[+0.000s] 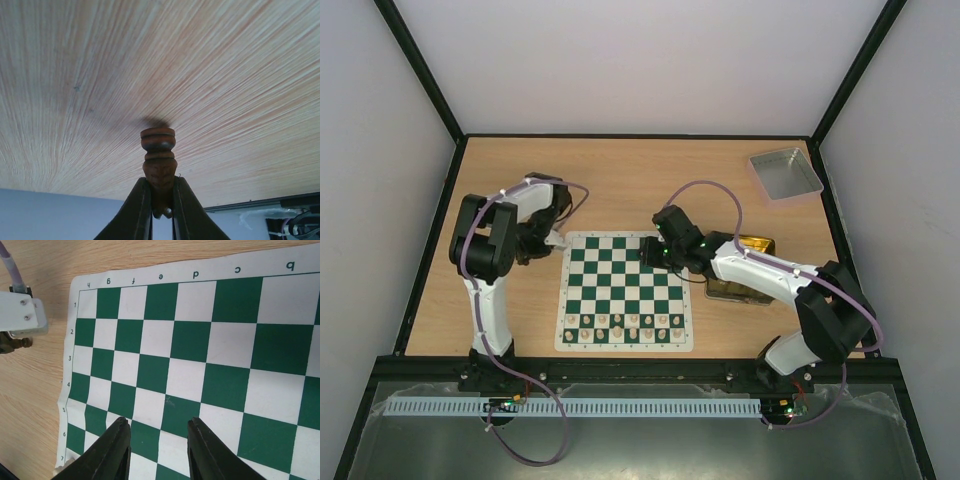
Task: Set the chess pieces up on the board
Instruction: Place the chess piece at the center of the board.
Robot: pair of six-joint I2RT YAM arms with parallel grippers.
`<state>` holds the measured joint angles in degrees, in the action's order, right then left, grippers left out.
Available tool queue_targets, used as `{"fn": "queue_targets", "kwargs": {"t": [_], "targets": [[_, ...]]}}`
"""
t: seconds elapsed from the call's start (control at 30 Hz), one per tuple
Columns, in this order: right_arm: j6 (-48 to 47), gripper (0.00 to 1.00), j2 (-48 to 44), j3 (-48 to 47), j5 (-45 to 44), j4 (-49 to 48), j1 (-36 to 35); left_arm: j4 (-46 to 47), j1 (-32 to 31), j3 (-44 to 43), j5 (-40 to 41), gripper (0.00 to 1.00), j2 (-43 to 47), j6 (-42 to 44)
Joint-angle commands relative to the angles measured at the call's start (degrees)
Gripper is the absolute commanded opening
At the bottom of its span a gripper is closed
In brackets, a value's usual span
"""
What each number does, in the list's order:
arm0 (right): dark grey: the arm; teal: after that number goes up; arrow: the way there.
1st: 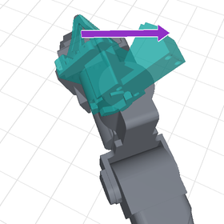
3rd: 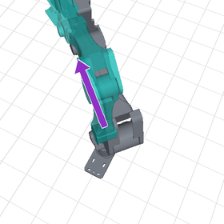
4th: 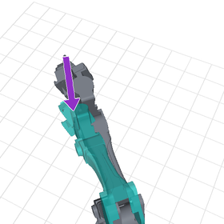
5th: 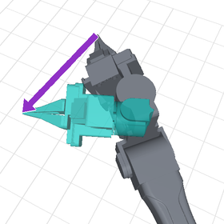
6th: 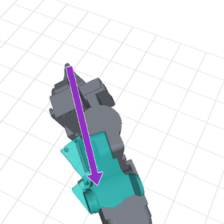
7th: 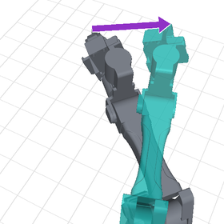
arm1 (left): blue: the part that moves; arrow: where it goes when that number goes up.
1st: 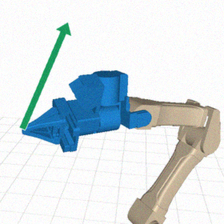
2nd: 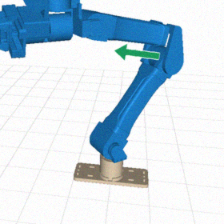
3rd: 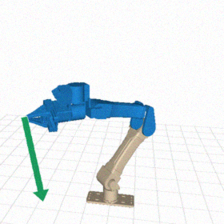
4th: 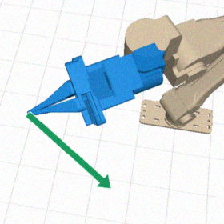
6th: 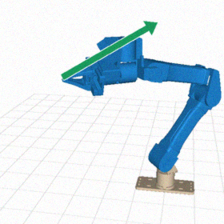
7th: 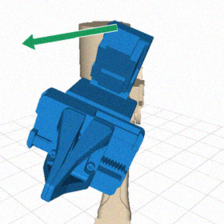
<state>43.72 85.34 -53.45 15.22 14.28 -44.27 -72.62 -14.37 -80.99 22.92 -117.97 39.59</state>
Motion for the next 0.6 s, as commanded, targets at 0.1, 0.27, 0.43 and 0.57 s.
{"fn": "queue_targets", "kwargs": {"t": [0.1,0.27,0.43,0.57], "targets": [[0.1,0.32,0.9,0.6,0.6,-1.2,0.2,-1.8,-1.0,1.2,5.5,0.07,-1.4,-0.4],[0.3,0.33,1.0,0.2,0.9,-1.1,0.2,-1.7,-1.5,0.9,5.7,0.19,-1.5,-0.9],[0.3,0.34,0.9,0.0,0.5,-0.8,0.2,-1.8,-1.6,-1.2,6.0,0.25,-1.9,-1.1],[0.4,0.36,0.8,0.0,0.3,-0.7,0.2,-1.8,-1.6,-1.9,6.8,0.32,-1.9,-1.5]]}}
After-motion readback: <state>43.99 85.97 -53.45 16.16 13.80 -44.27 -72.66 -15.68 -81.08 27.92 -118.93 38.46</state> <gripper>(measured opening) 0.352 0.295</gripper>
